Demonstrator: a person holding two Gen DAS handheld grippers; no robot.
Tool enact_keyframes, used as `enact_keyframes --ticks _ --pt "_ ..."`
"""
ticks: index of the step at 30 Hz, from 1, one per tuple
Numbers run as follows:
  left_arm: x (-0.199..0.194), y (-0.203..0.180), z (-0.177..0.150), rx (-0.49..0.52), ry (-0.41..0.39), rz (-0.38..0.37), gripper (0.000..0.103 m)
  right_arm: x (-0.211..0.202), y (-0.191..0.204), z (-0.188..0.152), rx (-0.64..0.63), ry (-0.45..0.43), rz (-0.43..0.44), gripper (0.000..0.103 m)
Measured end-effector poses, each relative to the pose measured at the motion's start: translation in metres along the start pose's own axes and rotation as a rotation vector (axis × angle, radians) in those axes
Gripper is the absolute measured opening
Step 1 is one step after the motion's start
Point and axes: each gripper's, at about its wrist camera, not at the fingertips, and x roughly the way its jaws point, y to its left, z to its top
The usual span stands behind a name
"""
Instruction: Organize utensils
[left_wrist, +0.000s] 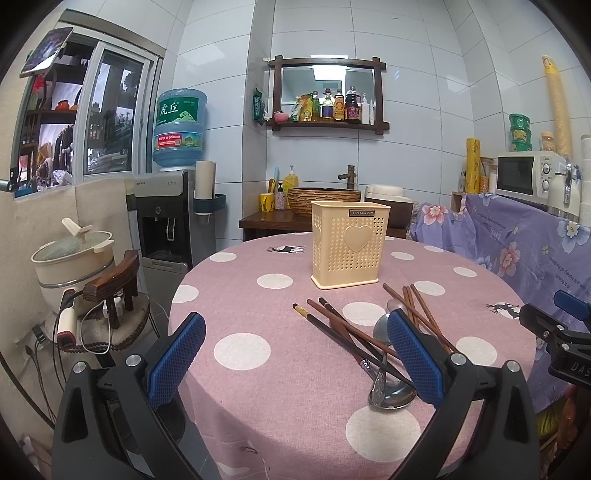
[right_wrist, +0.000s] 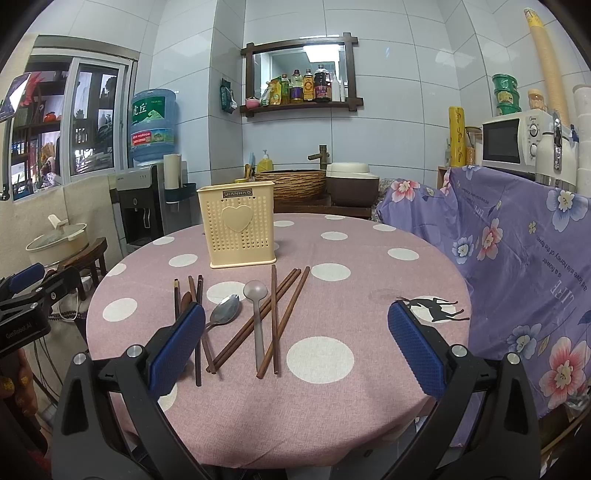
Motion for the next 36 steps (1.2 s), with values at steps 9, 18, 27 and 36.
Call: enact_keyframes --ticks 9,18,27,36 --pt "0.000 0.001 -0.001 0.001 0.002 -0.001 0.098 0.002 0.000 -0.002 -0.005 0.011 -0.002 0.098" --pt "0.021 0.016 -0.009 -0.047 0.071 -0.030 0.094 0.025 -0.003 -0.005 -0.028 0.072 -0.005 0.098" --pt "0.077 0.025 -0.004 -0.070 0.265 -0.064 0.070 0.078 0.002 0.012 -0.093 0.185 0.051 0.098" --pt "0.156 0.022 0.011 -0.072 0.480 -0.099 0.054 0.155 0.018 0.042 -0.154 0.275 0.103 0.076"
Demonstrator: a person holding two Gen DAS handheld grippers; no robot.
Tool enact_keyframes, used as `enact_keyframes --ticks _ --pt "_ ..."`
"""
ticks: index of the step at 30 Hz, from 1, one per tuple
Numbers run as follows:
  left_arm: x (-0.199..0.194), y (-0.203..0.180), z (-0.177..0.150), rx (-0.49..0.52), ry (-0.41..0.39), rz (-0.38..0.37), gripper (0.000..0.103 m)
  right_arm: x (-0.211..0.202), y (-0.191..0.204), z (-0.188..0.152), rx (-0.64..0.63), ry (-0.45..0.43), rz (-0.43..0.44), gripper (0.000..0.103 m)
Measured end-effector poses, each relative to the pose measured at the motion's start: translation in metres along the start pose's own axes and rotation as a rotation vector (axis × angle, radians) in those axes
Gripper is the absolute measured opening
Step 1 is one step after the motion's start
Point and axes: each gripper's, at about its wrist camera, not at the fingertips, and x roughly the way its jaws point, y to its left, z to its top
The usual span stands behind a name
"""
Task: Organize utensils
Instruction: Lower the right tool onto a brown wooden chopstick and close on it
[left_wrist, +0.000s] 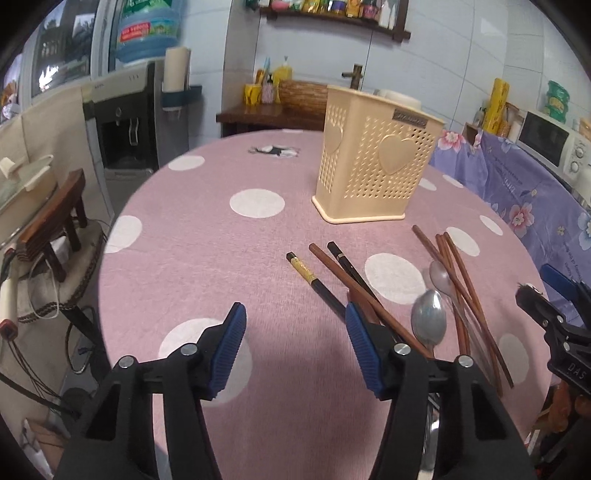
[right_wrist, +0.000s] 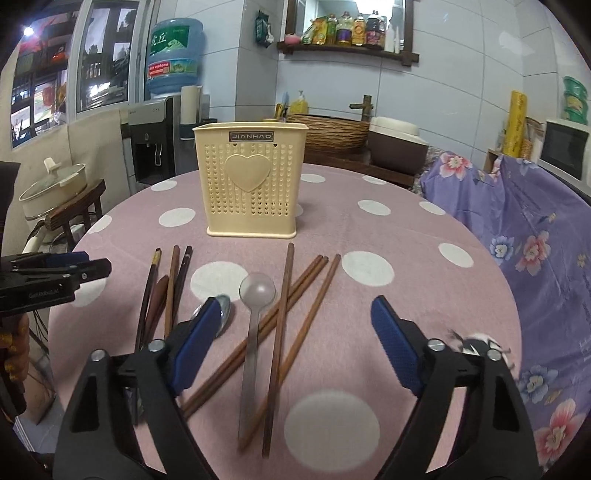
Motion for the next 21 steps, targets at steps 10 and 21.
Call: enact_keyframes --ticks 10,21 --pt "0.038 0.007 0.018 -0.038 0.140 -0.018 0.045 0.111 -0.011 0.041 0.101 0.245 0.129 0.035" --pt "0.051 0.005 0.026 -0.056 0.176 -0.033 0.036 0.159 -0.003 0.055 0.077 0.346 0.106 0.023"
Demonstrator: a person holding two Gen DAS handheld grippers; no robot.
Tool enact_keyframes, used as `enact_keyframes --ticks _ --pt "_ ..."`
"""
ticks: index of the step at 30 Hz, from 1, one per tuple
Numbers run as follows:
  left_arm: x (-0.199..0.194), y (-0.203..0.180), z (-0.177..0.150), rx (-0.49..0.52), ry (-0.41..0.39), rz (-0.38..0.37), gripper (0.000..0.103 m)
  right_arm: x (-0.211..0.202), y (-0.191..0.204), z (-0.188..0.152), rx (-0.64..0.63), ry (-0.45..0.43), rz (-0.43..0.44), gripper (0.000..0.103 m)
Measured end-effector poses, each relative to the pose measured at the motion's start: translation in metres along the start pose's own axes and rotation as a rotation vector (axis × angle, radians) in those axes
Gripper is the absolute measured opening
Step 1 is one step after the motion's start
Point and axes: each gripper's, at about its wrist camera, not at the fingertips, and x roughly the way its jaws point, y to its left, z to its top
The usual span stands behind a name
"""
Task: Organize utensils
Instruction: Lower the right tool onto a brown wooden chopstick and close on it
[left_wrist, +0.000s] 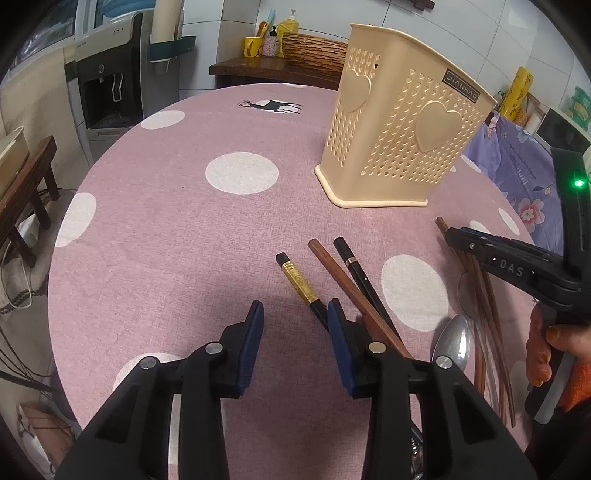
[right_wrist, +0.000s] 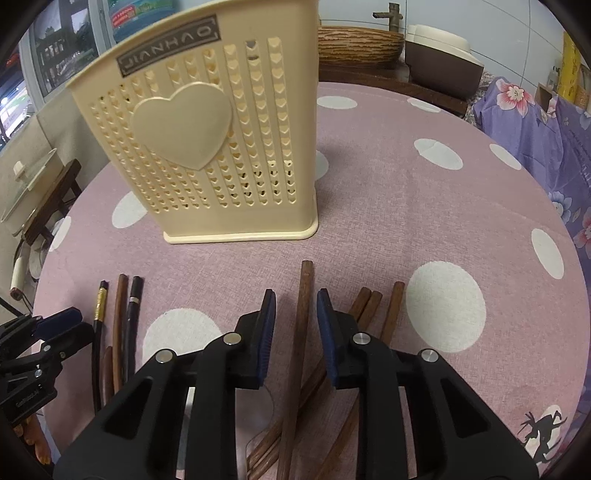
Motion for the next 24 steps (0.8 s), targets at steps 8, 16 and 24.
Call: enact_keyframes --ticks 8,16,24 --pt "0.008 -0.007 0.006 0.012 0.021 0.006 0.028 0.007 0.001 -0.001 -0.010 0.024 -0.026 0.020" --pt "0.019 -0.010 0.021 0.018 0.055 0.032 0.020 0.008 0.004 0.000 -0.007 0.039 -0.041 0.020" --pt "0.030 -0.013 0.036 0.036 0.093 0.044 0.015 0.011 0.009 0.003 0.014 0.053 -0.063 0.012"
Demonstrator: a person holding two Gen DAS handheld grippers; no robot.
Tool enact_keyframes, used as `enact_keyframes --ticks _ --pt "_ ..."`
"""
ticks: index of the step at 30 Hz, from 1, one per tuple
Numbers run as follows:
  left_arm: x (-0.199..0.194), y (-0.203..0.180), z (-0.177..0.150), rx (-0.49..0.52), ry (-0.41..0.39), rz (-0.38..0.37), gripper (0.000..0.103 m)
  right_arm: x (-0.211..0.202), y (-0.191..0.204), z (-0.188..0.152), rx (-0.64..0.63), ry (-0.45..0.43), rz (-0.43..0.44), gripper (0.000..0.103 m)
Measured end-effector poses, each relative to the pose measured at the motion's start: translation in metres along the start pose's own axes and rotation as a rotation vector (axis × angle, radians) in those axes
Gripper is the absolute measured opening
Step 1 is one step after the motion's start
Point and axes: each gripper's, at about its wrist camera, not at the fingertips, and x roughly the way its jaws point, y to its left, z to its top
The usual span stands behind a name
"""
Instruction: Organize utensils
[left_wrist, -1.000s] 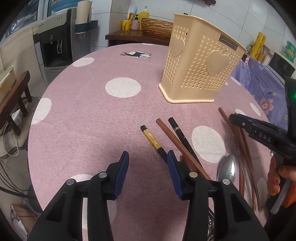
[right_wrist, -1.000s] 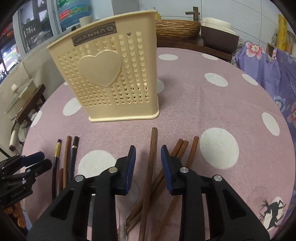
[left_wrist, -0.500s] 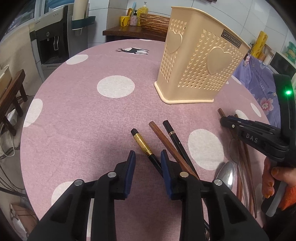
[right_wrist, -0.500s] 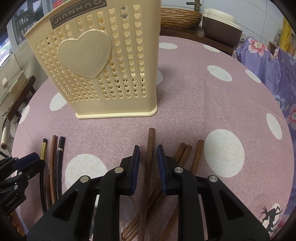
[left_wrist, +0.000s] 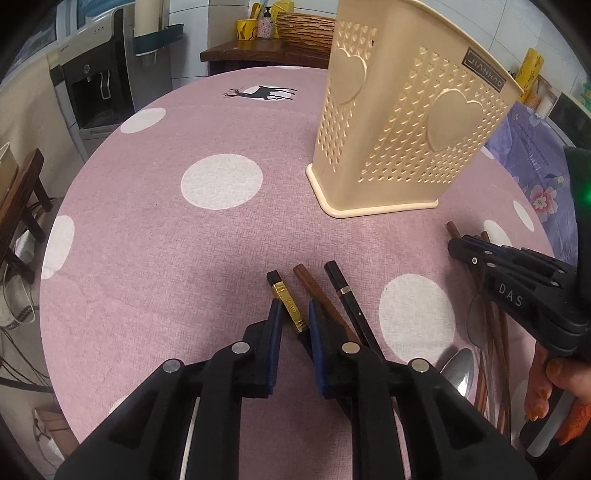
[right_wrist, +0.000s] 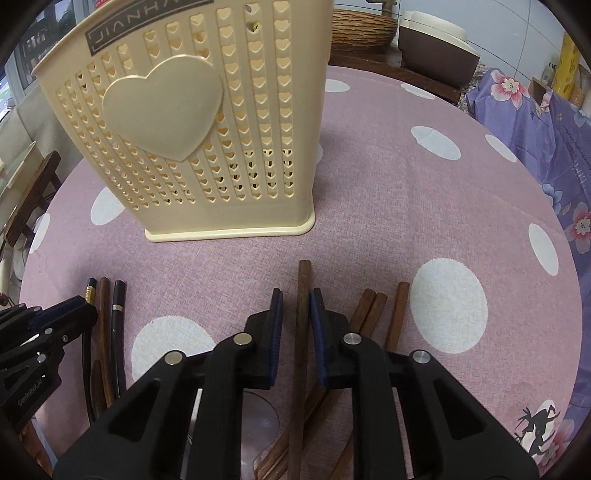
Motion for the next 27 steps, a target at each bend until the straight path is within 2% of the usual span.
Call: enact_keyframes --ticks 1,5,9,15,22,27 --pt "0.001 0.000 0.002 0.000 0.000 -0.003 0.014 0.000 0.001 0.000 0.001 -0.002 0.001 0.009" --pt "0.003 -0.001 0.004 -0.012 0.000 -0.009 0.012 0.000 0.002 -0.001 0.000 -0.010 0.005 0.008" --pt "0.004 -0.002 0.004 -0.025 -0.008 -0.014 0.011 -0.001 -0.007 -0.001 0.032 -0.023 0.051 0.008" --pt "-0.003 0.001 0.003 -0.060 -0.036 -0.060 0.010 -0.028 -0.016 -0.003 0.051 -0.107 0.099 0.008" --pt "-0.063 0.004 0.011 -0.062 -0.204 -0.115 0.009 -0.089 -0.037 -0.003 0.085 -0.247 0.177 0.008" --pt "-0.116 0.004 0.016 -0.023 -0.331 -0.129 0.008 -0.138 -0.050 -0.007 0.067 -0.342 0.194 0.008"
